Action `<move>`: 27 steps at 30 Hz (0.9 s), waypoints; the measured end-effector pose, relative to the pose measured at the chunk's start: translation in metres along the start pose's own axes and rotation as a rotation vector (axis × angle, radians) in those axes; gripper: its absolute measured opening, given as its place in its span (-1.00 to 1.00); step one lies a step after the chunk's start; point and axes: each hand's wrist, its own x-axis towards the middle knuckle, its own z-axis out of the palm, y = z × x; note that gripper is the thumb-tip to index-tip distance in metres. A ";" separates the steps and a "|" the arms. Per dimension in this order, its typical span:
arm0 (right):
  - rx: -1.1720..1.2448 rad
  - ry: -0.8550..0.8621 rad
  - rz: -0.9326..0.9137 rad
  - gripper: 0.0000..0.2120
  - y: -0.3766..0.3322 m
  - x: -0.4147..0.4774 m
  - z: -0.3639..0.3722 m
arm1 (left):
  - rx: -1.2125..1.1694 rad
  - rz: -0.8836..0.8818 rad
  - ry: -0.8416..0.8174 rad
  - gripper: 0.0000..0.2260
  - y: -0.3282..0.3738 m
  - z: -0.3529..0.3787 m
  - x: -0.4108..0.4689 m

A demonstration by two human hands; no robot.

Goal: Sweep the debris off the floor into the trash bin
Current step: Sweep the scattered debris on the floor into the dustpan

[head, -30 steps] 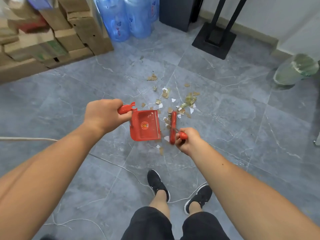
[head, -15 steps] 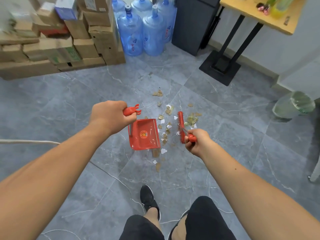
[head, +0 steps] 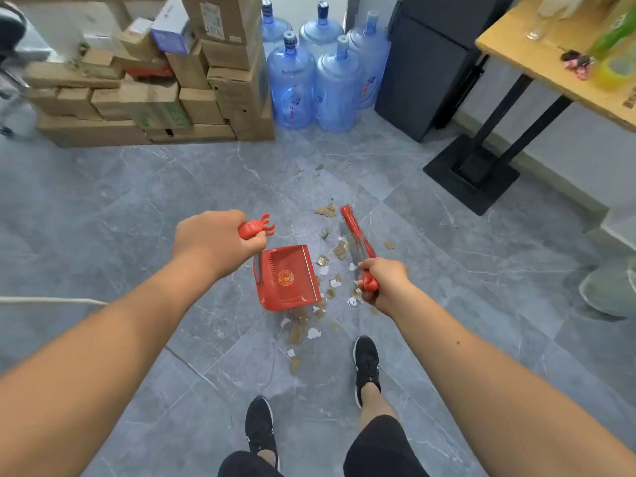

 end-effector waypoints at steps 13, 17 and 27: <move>-0.245 -0.143 0.005 -0.89 -0.161 0.123 -0.023 | 0.045 -0.178 -0.014 -0.59 0.083 0.005 0.073; -0.348 -0.138 -0.034 -0.87 -0.188 0.149 -0.010 | 0.053 -0.157 -0.017 -0.59 0.087 0.011 0.090; -0.510 -0.143 -0.054 -0.85 -0.193 0.206 0.030 | 0.075 -0.185 -0.023 -0.57 0.083 0.043 0.124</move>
